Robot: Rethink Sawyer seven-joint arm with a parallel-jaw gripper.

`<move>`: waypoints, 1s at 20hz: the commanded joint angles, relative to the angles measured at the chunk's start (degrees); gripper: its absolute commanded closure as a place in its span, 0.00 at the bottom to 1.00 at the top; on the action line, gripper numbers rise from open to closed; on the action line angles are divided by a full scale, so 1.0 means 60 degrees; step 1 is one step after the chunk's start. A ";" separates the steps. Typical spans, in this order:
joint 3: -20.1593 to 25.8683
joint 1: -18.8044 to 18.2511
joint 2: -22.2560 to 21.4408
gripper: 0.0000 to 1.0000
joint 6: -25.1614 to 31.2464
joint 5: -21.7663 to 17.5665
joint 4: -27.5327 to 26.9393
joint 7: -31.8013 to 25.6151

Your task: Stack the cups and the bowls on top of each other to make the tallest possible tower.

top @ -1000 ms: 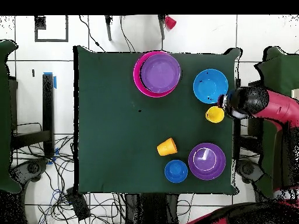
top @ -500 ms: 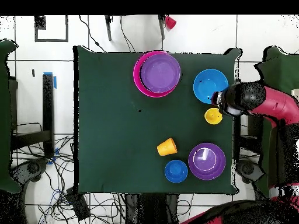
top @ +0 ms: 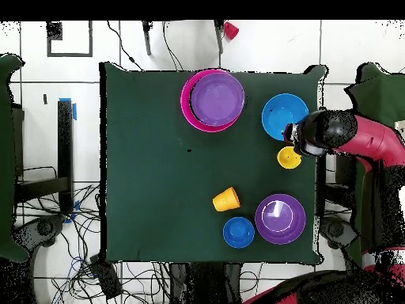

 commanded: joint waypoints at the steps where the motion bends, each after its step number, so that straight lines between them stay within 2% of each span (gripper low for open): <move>1: 0.0549 0.0163 0.0074 0.00 0.0172 0.0012 0.0852 -0.1630; 4: 0.0430 0.0243 -0.0081 0.00 0.0121 -0.0273 0.0944 -0.1851; 6: 0.0521 0.0141 -0.0251 0.00 -0.0085 -0.0183 0.1313 -0.1816; 12: 0.0381 0.0138 -0.0578 0.00 -0.0592 -0.0150 0.2209 -0.1068; 16: 0.0301 0.0215 -0.0733 0.00 -0.0960 -0.0505 0.2386 -0.1096; 20: 0.0257 0.0358 -0.0815 0.00 -0.0922 -0.0440 0.2445 -0.0800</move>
